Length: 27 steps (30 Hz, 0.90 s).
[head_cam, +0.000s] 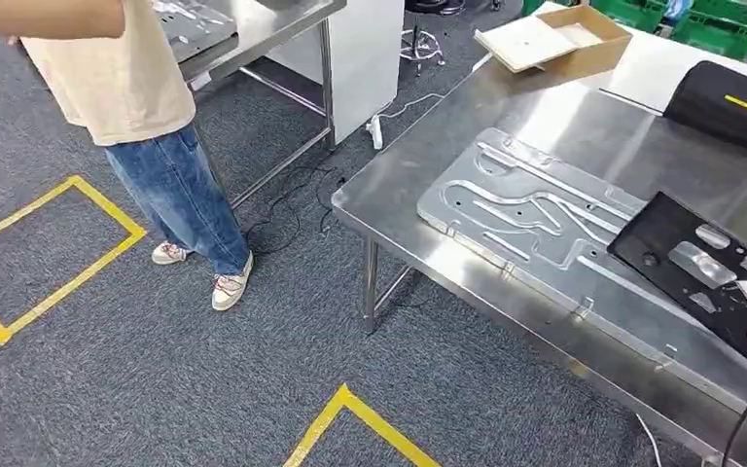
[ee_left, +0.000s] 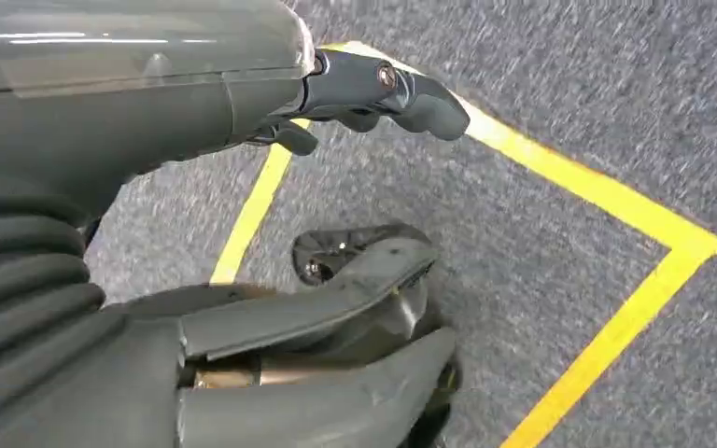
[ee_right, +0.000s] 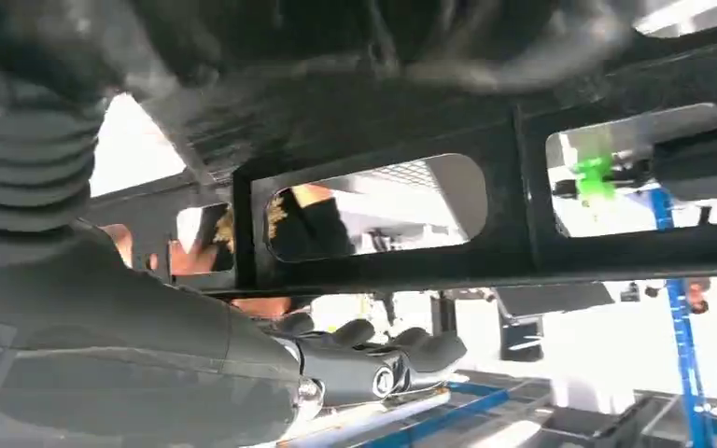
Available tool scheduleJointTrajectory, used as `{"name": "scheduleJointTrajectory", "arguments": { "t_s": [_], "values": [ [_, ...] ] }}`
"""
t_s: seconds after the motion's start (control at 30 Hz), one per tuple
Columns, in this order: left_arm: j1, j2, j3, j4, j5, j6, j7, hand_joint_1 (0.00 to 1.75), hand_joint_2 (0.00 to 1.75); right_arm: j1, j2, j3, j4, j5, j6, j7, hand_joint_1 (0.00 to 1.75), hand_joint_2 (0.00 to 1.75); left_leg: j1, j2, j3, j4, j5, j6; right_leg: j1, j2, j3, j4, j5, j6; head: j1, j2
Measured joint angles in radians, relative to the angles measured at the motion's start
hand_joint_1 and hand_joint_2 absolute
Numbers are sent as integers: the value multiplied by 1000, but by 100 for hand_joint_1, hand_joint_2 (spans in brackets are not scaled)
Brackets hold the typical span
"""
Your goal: Take the parts from the cabinet and place them on the table.
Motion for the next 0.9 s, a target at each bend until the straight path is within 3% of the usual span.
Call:
{"name": "scheduleJointTrajectory", "arguments": {
  "t_s": [0.07, 0.13, 0.17, 0.23, 0.27, 0.3, 0.33, 0.37, 0.43, 0.47, 0.57, 0.63, 0.67, 0.7, 0.73, 0.77, 0.8, 0.83, 0.9],
  "values": [
    [5, 0, 0, 0, -1, 6, 2, 0, 0, -3, -5, -10, 6, 6, 2, 8, 0, 0, -8, 0, -4, -1, 2, 11, -7, 0, -1, -5, 6, 10, -1, 0],
    [3, 0, 0, 0, -2, 10, 2, 0, 0, -2, -10, -18, 13, 13, 5, 10, 0, 0, -3, 4, 0, -15, 13, 28, -13, 2, -4, 8, -6, 20, 0, 0],
    [1, 0, 0, 0, -2, 10, 2, 0, 0, -6, -14, -21, 15, 14, 6, 10, 0, 0, -4, 4, -1, -16, 15, 32, -13, 1, -24, 47, -37, 22, 0, 0],
    [-1, 0, 0, 0, -6, 11, 3, 0, 0, -7, -17, -23, 20, 21, 6, 12, 0, 0, -9, 5, -3, -16, 16, 39, -13, 3, -93, 194, -110, 25, 0, 0],
    [-1, 0, 0, 0, -6, 11, 3, 0, 0, -6, -17, -23, 23, 22, 6, 13, 0, 0, -11, 5, -4, -16, 15, 40, -13, 3, -125, 259, -130, 26, 0, 0],
    [0, 0, 0, 0, -6, 11, 5, 0, 0, -5, -17, -23, 27, 25, 6, 13, 0, 0, -13, 5, -4, -16, 15, 41, -13, 2, -139, 284, -127, 25, -1, 0],
    [0, 0, 0, 0, -6, 11, 5, 0, 0, -5, -17, -23, 31, 27, 6, 13, 0, 0, -15, 5, -3, -16, 14, 41, -13, 2, -131, 263, -102, 23, 0, 0],
    [0, 0, 0, 0, -6, 11, 6, 0, 0, -6, -17, -23, 32, 30, 5, 13, 0, 0, -16, 5, -1, -16, 14, 41, -12, 2, -102, 205, -62, 20, -1, 0],
    [-1, 0, 0, 0, -6, 13, 7, 0, 0, -9, -18, -23, 32, 40, -3, 18, 0, 0, -17, 5, 4, -16, 12, 39, -11, 1, -17, 41, 14, 10, -1, 0],
    [-2, 0, 0, 0, -6, 13, 7, 0, 0, -14, -19, -24, 32, 47, -9, 22, 0, 0, -23, 5, 2, -14, 9, 35, -4, 1, 0, 6, -1, 8, -1, 0],
    [-4, 0, 0, 0, -7, 15, 10, 0, 0, -18, -20, -28, 30, 54, -14, 31, 0, 0, -20, 6, 0, -18, 12, 24, 4, 4, -5, -1, 1, 0, -1, 0],
    [-5, 0, 0, 0, -8, 16, 10, 0, 0, -19, -21, -30, 24, 56, -16, 30, 0, 0, -20, 6, -2, -7, -1, 11, -7, 2, 3, -16, 10, -14, -2, 0],
    [-5, 0, 0, 0, -8, 16, 10, 0, 0, -23, -21, -31, 23, 55, -18, 31, 0, 0, -18, 4, -14, 25, -26, 7, -5, 2, 5, -19, 10, -16, -1, 0],
    [-5, 0, 0, 0, -9, 17, 10, 0, 0, -28, -21, -34, 23, 53, -19, 35, 0, 0, -17, 4, -45, 90, -65, 4, -4, 0, 4, -19, 10, -23, -2, 0],
    [-5, 0, 0, 0, -10, 17, 11, 0, 0, -29, -19, -38, 23, 50, -20, 37, 0, 0, -17, 4, -79, 164, -100, 2, -3, 0, 4, -18, 10, -24, -1, 0],
    [-4, 0, 0, 0, -11, 18, 11, 0, 0, -29, -19, -40, 23, 48, -20, 37, 0, 0, -17, 4, -112, 232, -126, 0, -3, -1, 4, -18, 9, -25, -1, 0],
    [-3, 0, 0, 0, -11, 18, 13, 0, 0, -29, -18, -42, 22, 45, -20, 37, 0, 0, -16, 4, -134, 277, -131, -2, -2, 0, 3, -16, 8, -26, -2, 0],
    [-2, 0, 0, 0, -11, 19, 14, 0, 0, -29, -16, -43, 22, 42, -19, 37, 0, 0, -16, 4, -132, 269, -112, -1, -2, 1, 3, -15, 8, -26, -1, 0],
    [-3, 0, 0, 0, -16, 22, 16, 0, 0, -30, -16, -45, 20, 34, -19, 36, 0, 0, -16, 4, -73, 141, -30, 4, -3, 4, 4, -10, 5, -24, -1, 0]
  ]
}}
